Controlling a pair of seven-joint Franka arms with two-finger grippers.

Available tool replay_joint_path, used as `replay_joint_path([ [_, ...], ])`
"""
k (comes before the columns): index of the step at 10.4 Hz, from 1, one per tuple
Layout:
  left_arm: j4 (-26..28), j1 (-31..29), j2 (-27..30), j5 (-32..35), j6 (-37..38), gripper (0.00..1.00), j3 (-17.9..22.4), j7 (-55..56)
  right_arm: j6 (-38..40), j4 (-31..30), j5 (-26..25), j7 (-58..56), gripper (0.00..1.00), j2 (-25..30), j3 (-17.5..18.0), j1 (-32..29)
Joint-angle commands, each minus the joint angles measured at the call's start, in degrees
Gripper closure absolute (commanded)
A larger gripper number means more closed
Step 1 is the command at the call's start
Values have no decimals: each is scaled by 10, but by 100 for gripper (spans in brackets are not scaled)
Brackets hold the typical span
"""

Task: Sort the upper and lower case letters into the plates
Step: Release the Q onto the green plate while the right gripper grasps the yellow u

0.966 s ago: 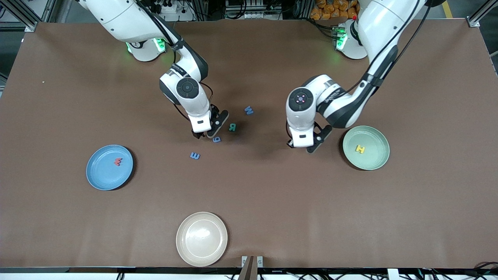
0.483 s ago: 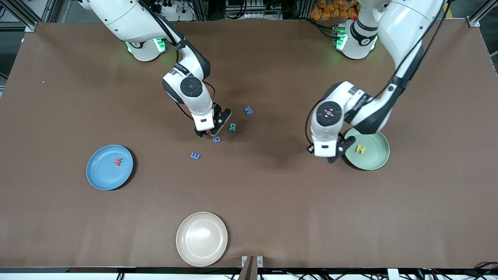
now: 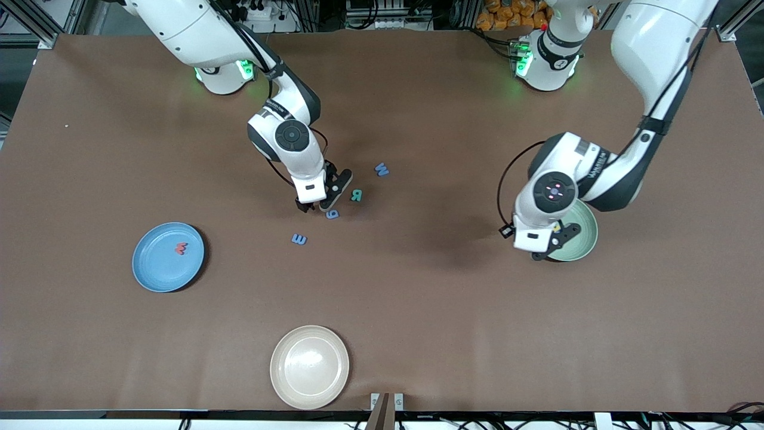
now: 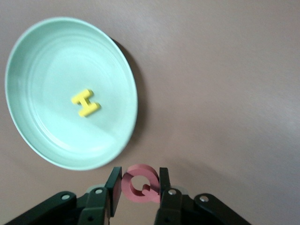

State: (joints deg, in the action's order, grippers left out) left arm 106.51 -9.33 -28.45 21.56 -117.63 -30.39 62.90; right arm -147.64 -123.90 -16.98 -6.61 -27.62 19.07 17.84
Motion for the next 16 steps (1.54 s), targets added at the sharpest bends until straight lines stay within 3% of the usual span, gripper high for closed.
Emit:
replay_joint_path([
  [1,5,-43,7,-15,13,100,-8,-78,-4,4,-21,29,0,-8,-7,11],
  [10,10,-82,-38,-8,13,100,-5,-150,-3,14,-21,56,0,-13,-7,18],
  [11,9,-81,-42,-7,12,94,-5,-150,-3,14,-21,56,0,-13,-7,18],
  [12,9,-81,-44,-6,12,85,-4,-151,-4,14,-21,56,20,-13,-7,18],
  [13,9,-81,-44,-6,12,75,-4,-154,-4,14,-20,63,82,-13,-7,18],
  [14,8,-78,-44,-6,12,62,-4,-154,-5,14,-21,87,100,-13,-7,18],
  [16,7,-78,-43,-6,13,27,-5,-154,-8,14,-25,87,100,-14,-7,17],
])
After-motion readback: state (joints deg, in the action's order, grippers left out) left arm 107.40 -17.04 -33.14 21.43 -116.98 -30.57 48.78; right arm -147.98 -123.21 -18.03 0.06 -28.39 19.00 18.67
